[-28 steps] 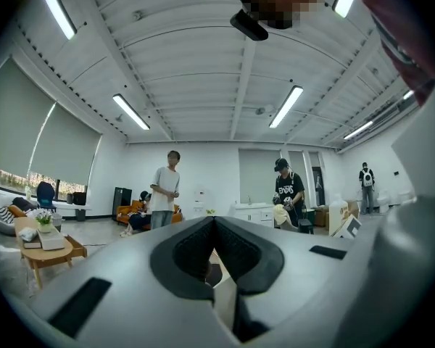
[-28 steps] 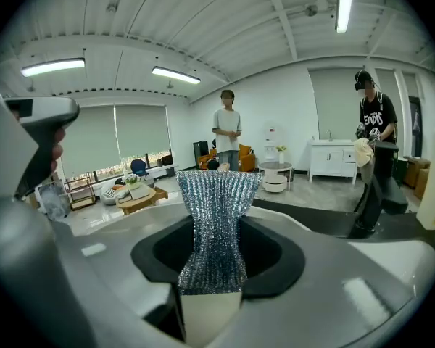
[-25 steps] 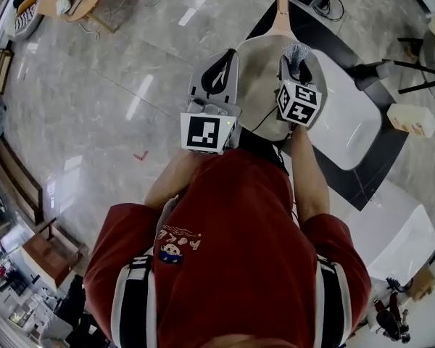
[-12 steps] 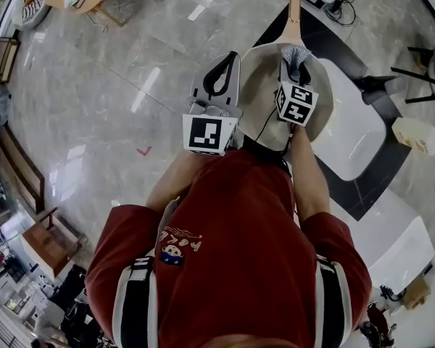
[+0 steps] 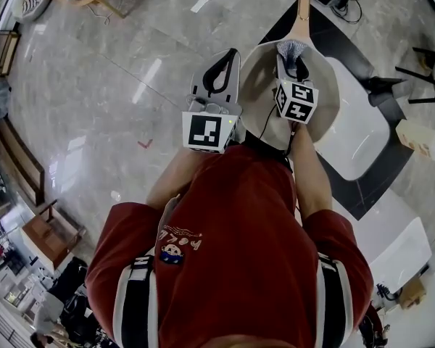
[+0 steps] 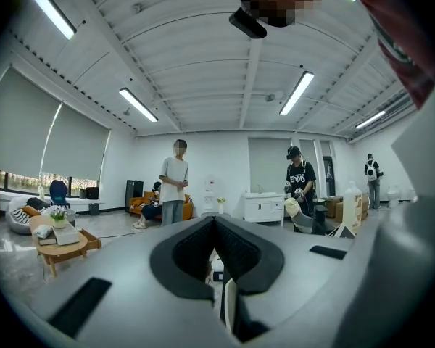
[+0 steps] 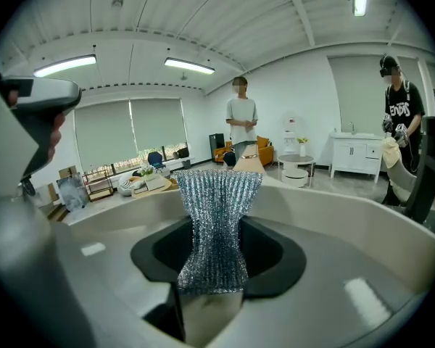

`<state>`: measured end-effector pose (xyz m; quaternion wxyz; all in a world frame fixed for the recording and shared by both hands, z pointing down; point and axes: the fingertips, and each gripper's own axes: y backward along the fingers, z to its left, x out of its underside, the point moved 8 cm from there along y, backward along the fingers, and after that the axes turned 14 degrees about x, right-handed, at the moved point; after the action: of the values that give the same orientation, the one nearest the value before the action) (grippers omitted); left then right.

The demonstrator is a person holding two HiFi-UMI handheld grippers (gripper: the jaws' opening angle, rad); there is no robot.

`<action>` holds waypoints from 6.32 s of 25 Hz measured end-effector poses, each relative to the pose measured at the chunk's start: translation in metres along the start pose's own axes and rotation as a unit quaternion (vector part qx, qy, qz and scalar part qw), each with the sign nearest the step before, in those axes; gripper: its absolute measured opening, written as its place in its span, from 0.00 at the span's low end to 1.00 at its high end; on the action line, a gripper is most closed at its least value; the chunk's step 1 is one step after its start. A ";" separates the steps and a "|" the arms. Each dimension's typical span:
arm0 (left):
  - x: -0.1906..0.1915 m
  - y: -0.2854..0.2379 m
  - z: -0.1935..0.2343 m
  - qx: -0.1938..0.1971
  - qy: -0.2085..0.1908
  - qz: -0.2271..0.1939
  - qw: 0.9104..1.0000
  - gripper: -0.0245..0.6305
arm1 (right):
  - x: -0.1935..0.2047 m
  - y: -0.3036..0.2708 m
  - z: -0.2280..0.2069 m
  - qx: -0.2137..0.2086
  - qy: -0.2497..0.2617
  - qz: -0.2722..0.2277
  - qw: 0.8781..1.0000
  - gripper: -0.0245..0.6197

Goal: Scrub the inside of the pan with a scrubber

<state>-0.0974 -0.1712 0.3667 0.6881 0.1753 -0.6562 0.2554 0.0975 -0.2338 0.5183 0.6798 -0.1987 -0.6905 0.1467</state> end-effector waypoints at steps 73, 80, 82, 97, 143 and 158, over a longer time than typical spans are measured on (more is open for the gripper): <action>0.047 -0.003 -0.024 0.086 0.009 0.008 0.996 0.05 | 0.046 0.111 0.027 -0.433 0.406 0.458 0.662 0.35; 0.048 -0.010 -0.020 0.090 0.013 0.005 0.996 0.05 | 0.050 0.107 0.014 -0.365 0.500 0.487 0.616 0.35; 0.048 -0.010 -0.019 0.090 0.017 0.006 0.996 0.05 | 0.050 0.105 0.009 -0.345 0.521 0.491 0.607 0.35; 0.047 -0.016 -0.019 0.098 0.018 0.005 0.995 0.05 | 0.053 0.079 -0.021 -0.195 0.642 0.445 0.593 0.35; 0.050 0.005 -0.015 0.050 -0.017 0.035 0.998 0.05 | 0.000 -0.003 -0.001 0.098 0.659 0.075 0.742 0.36; 0.049 0.013 -0.016 0.040 -0.014 0.042 0.998 0.05 | 0.030 0.006 0.035 -0.090 0.583 0.117 0.799 0.36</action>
<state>-0.0917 -0.1461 0.4135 0.6597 0.1786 -0.6621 0.3074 0.0630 -0.2115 0.5410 0.9107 -0.3861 -0.1455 0.0192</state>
